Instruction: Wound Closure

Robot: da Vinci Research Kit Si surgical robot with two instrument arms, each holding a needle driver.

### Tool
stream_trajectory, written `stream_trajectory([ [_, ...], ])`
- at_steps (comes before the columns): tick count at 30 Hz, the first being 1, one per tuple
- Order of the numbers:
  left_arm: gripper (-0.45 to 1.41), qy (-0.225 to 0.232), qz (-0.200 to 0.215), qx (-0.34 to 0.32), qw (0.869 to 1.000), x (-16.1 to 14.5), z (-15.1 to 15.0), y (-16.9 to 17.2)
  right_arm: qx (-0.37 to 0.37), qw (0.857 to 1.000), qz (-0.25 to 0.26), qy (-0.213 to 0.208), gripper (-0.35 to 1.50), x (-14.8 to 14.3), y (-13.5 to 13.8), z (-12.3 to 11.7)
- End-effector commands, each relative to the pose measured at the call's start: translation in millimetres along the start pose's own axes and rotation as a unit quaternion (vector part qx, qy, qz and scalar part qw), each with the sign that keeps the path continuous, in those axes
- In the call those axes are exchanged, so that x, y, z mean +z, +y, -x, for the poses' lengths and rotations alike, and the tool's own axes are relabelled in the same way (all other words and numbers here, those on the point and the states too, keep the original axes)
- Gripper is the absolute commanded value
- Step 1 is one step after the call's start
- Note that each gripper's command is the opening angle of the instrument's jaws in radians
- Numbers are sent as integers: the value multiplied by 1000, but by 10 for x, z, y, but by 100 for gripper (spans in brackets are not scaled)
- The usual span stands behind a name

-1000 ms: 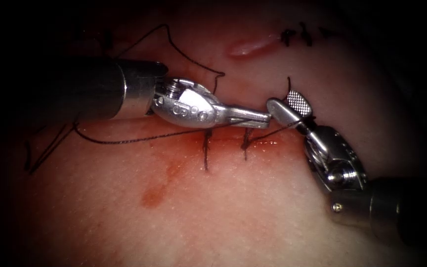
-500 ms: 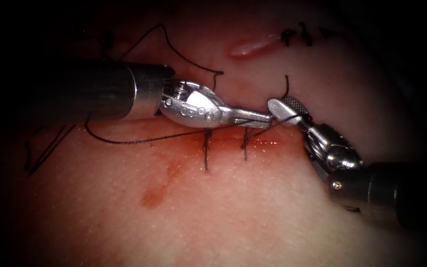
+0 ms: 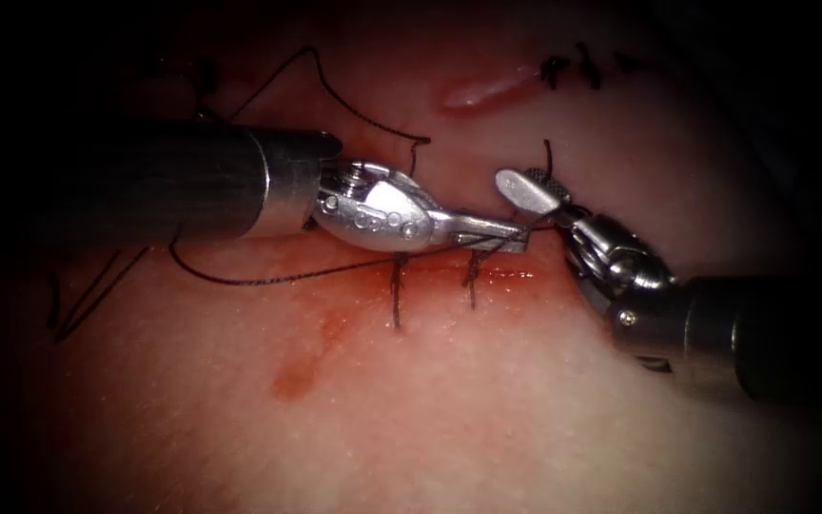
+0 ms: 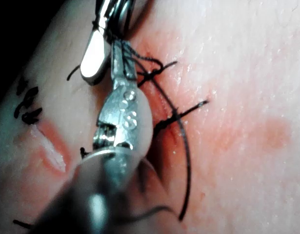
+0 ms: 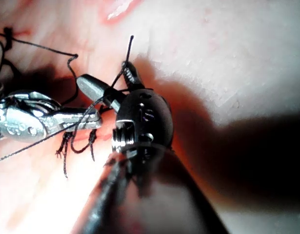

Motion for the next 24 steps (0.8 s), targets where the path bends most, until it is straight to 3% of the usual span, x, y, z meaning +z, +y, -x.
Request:
stream_trajectory([
  [1, -45, 0, 0, 1, 1000, 5, 5, -4, -1, 1000, 2, -3, -10, 10, -4, 6],
  [2, -45, 0, 0, 1, 1000, 5, 5, -3, -1, 1000, 5, -2, -35, 10, -4, 6],
  [7, -45, 4, 4, -3, 1000, -2, 4, 2, -72, 997, 21, 14, -35, 4, -12, 10],
  [15, -45, -3, 3, -12, 1000, -29, 10, 10, -188, 982, -11, 27, -35, -1, -45, 27],
  [19, -45, -7, -1, -19, 1000, -49, 13, 5, -253, 967, -21, 24, -35, -5, -53, 34],
  [24, -45, -17, -16, -35, 999, -71, 28, -30, -338, 940, -32, 24, -35, -19, -50, 43],
])
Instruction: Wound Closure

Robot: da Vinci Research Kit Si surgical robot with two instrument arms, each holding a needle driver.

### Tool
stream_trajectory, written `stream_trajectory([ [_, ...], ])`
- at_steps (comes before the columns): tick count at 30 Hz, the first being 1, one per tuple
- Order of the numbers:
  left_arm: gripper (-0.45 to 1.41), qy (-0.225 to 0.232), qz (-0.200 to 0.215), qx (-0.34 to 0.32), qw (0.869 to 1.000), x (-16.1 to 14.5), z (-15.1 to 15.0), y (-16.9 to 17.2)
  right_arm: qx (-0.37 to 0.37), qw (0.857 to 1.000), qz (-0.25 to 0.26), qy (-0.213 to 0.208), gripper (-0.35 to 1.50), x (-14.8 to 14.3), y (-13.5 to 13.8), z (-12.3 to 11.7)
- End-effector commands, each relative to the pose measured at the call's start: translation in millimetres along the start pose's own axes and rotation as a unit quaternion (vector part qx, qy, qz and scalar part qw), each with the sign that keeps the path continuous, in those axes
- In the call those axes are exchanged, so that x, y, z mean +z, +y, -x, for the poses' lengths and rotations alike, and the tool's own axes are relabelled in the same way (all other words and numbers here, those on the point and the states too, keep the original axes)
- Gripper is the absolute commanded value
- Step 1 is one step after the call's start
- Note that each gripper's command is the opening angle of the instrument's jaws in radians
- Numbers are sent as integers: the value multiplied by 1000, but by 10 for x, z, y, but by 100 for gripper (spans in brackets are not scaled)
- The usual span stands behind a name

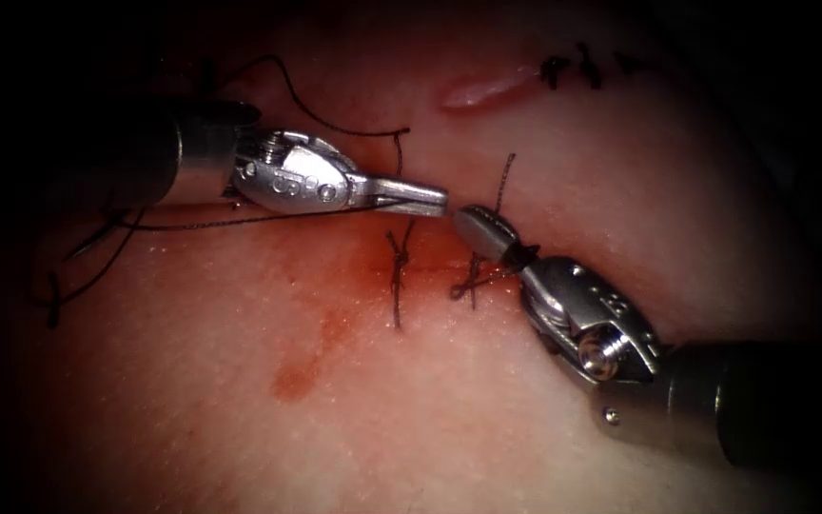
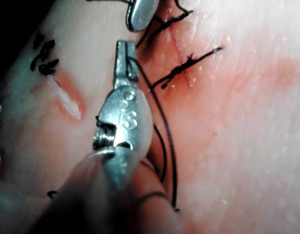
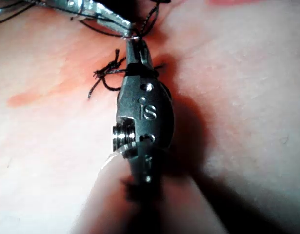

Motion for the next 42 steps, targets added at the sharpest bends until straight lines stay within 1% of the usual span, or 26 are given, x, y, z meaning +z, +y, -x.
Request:
stream_trajectory([
  [1, -45, -2, -4, -2, 1000, 4, 7, -13, -15, 1000, -7, 0, -35, 1, -6, 8],
  [3, -45, -9, -13, -9, 1000, 0, 15, -31, -35, 999, -20, -1, -35, -7, -11, 14],
  [6, -45, -18, -22, -20, 999, -2, 29, -57, -56, 998, -30, -21, -35, -18, -20, 21],
  [7, -45, -22, -28, -25, 999, -2, 38, -71, -65, 996, -37, -38, -35, -27, -28, 27],
  [12, -45, -34, -40, -34, 998, -4, 70, -100, -75, 994, -48, -68, -35, -50, -46, 40],
  [17, -45, -47, -51, -49, 996, -9, 101, -119, -74, 991, -61, -91, -35, -56, -55, 42],
  [18, -45, -49, -52, -49, 996, -9, 106, -122, -69, 990, -64, -101, -35, -56, -56, 42],
  [19, -45, -53, -55, -49, 996, -10, 111, -125, -64, 990, -69, -108, -35, -56, -56, 42],
  [20, -45, -61, -61, -53, 995, -13, 124, -133, -64, 987, -84, -120, -35, -55, -56, 41],
  [21, -45, -66, -64, -57, 994, -14, 130, -137, -64, 986, -95, -122, -35, -54, -56, 40],
  [22, -45, -68, -65, -57, 994, -14, 134, -139, -69, 984, -110, -124, -35, -53, -55, 39],
  [23, -45, -72, -68, -60, 993, -13, 140, -141, -89, 980, -130, -121, -35, -51, -53, 38],
  [27, -45, -81, -72, -66, 992, -6, 157, -139, -155, 965, -181, -107, -35, -41, -42, 37],
  [29, -45, -85, -73, -68, 991, -4, 163, -137, -173, 959, -203, -99, -35, -38, -36, 37],
  [31, -45, -87, -73, -70, 991, -4, 168, -137, -196, 949, -231, -89, -35, -35, -31, 40],
  [33, -45, -87, -83, -72, 990, -7, 173, -140, -210, 941, -253, -81, -35, -36, -28, 44],
  [37, -45, -99, -100, -76, 987, -11, 183, -149, -228, 931, -276, -72, -35, -42, -29, 54],
  [42, -45, -111, -116, -74, 984, -4, 199, -150, -250, 922, -288, -74, -35, -61, -30, 69],
])
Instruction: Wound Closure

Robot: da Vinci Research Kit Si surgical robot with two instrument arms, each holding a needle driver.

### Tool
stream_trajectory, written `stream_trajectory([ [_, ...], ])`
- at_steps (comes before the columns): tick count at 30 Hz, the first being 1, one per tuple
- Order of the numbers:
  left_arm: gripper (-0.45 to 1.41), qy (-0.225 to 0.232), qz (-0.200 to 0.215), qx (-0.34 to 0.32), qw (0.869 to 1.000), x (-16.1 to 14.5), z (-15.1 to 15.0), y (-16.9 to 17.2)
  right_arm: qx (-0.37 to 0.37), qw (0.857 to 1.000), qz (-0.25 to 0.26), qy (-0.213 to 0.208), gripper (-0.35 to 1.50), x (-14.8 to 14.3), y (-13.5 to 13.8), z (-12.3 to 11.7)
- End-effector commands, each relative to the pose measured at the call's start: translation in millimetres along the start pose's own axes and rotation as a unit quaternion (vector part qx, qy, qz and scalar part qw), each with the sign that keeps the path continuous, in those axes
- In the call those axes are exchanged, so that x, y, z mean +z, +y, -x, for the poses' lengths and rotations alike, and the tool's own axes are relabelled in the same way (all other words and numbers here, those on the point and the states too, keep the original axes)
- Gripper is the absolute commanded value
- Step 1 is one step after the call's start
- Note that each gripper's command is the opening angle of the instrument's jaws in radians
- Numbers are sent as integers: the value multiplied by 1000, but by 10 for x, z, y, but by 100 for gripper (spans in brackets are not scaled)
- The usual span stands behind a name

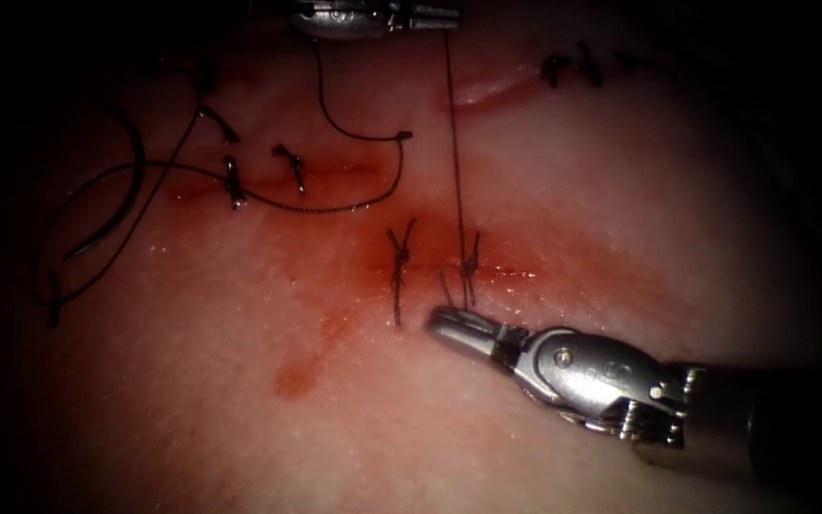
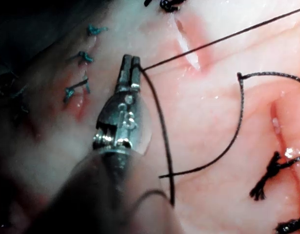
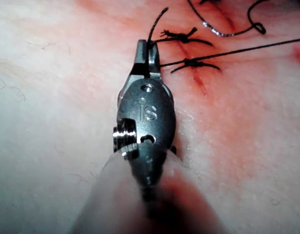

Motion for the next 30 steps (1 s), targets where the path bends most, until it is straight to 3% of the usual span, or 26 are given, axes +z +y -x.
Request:
stream_trajectory([
  [1, -45, -3, -4, 3, 1000, 10, 5, -4, -3, 1000, -5, -5, -35, 5, -9, 5],
  [6, -45, -13, -8, 14, 1000, 20, 19, 8, -9, 1000, -8, -11, -35, -7, -15, 8],
  [19, -45, -12, -34, 0, 999, 5, 22, -3, -9, 1000, 1, -24, -35, -8, -22, -1],
  [20, -45, -8, -33, 0, 999, 5, 20, 0, -18, 999, 33, -22, -26, -7, -20, -3],
  [21, -45, -4, -29, 0, 1000, 4, 16, 5, -41, 996, 77, -20, 41, -7, -17, -5],
  [22, -45, -2, -28, -1, 1000, 2, 12, 9, -75, 990, 115, -18, 91, -6, -15, -8],
  [23, -45, 1, -25, -2, 1000, 0, 7, 13, -85, 989, 118, -12, 100, -7, -14, -9],
  [27, -45, 16, -21, 0, 1000, -17, -26, 31, -70, 997, 38, 15, 127, -8, -5, -18],
  [30, -45, 30, -27, 3, 999, -31, -54, 41, -83, 993, 86, -4, 148, -13, 1, -29],
])
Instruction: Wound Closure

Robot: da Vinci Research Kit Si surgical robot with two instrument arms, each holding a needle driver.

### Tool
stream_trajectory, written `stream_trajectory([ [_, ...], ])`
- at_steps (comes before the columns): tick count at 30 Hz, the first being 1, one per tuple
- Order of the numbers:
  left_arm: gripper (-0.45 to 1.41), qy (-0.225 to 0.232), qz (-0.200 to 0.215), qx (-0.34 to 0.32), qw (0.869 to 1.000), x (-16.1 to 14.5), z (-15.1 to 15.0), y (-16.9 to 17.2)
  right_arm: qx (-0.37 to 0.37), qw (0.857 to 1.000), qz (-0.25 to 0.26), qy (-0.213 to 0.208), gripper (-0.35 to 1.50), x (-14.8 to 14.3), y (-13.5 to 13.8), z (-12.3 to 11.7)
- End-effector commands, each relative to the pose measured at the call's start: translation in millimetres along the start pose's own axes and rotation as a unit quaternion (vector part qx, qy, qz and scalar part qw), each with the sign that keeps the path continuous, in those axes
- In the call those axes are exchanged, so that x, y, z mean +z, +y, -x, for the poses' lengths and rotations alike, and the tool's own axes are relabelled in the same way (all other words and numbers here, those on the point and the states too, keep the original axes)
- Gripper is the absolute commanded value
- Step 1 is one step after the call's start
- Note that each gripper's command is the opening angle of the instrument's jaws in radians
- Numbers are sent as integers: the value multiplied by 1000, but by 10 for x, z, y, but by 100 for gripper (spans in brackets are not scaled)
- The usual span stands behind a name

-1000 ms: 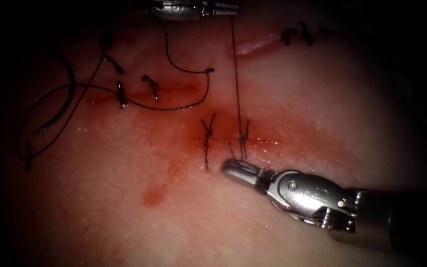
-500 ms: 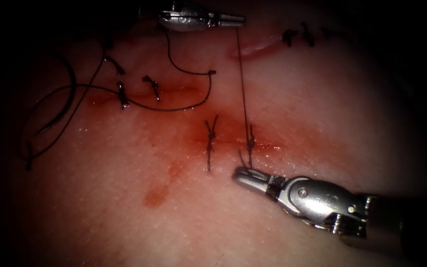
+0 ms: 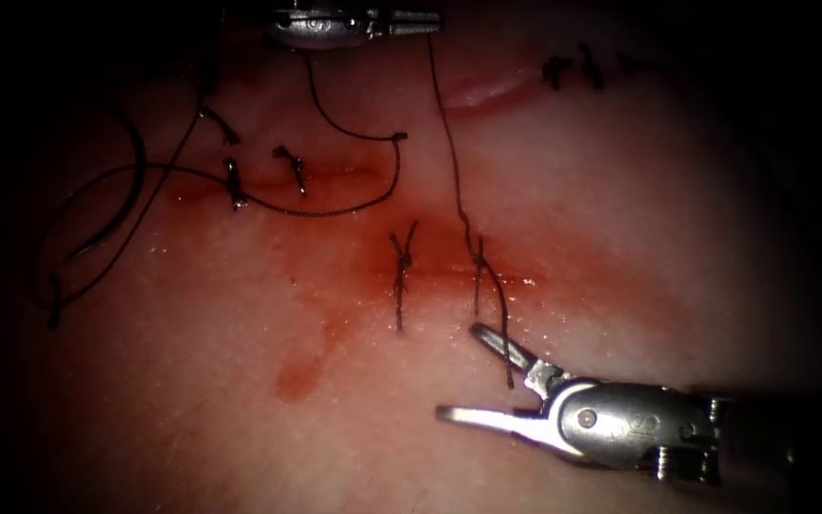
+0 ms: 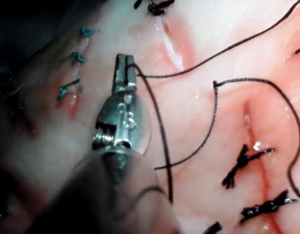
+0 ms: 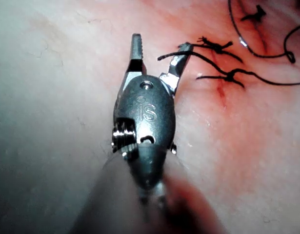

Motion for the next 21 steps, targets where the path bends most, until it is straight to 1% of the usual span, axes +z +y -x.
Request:
stream_trajectory([
  [1, -45, 7, 0, 7, 1000, 1, -12, -3, -6, 1000, 4, -1, 147, 5, 4, -11],
  [2, -45, 10, 0, 8, 1000, -4, -23, -2, -4, 1000, -12, 11, 135, 1, 7, -13],
  [3, -45, 13, 2, 12, 1000, -8, -34, -2, 0, 999, -40, 29, 105, -5, 9, -14],
  [4, -45, 16, 2, 14, 1000, -15, -49, -1, 28, 998, -55, 31, 96, -11, 12, -16],
  [6, -45, 20, 2, 20, 1000, -24, -72, -2, 42, 997, -53, 23, 96, -16, 18, -19],
  [8, -45, 24, 1, 23, 999, -33, -98, -4, 65, 997, -48, 6, 96, -22, 24, -18],
  [10, -45, 25, 1, 30, 999, -39, -122, -5, 91, 994, -50, -22, 105, -24, 27, -18],
  [11, -45, 26, 1, 32, 999, -41, -132, -5, 109, 992, -57, -38, 113, -26, 29, -17],
  [14, -45, 28, 2, 38, 999, -45, -162, -2, 142, 984, -68, -79, 115, -34, 35, -17],
  [16, -45, 29, 2, 44, 999, -46, -178, 1, 139, 981, -79, -106, 118, -40, 43, -19],
  [17, -45, 30, 3, 48, 998, -47, -188, 4, 136, 979, -87, -128, 123, -46, 49, -19],
  [19, -45, 32, 3, 52, 998, -48, -203, 7, 135, 973, -101, -159, 125, -54, 61, -21],
  [20, -45, 33, 4, 56, 998, -49, -212, 10, 126, 971, -107, -171, 125, -58, 71, -22],
  [21, -45, 33, 4, 58, 998, -50, -219, 11, 118, 971, -111, -175, 125, -62, 78, -24],
])
